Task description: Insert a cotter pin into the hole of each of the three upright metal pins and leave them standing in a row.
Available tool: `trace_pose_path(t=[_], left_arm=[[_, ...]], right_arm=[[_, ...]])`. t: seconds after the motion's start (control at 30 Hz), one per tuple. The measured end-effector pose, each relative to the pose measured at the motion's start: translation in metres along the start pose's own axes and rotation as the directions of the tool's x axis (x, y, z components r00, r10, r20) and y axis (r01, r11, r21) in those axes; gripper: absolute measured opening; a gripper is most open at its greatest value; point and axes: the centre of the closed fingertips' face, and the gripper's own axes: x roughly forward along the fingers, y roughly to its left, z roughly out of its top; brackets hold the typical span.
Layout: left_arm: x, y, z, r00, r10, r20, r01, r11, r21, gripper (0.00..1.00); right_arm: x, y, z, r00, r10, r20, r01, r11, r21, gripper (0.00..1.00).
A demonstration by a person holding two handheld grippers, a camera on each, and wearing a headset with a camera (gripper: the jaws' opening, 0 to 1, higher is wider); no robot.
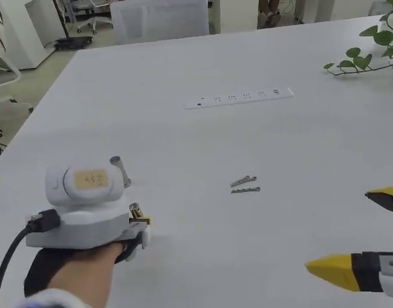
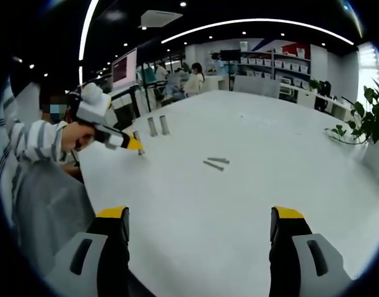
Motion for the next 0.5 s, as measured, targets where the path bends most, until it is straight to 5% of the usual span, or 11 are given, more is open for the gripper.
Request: trace_pose_path(t=[0.5], left_arm=[[0.003, -0.017, -0.016, 0.9999, 0.006, 0.008, -0.006, 1.0, 0.023, 0.07]], right_arm=[[-0.001, 0.002, -0.007, 0.9999, 0.011, -0.012, -0.011, 1.0, -0.01, 0.95]])
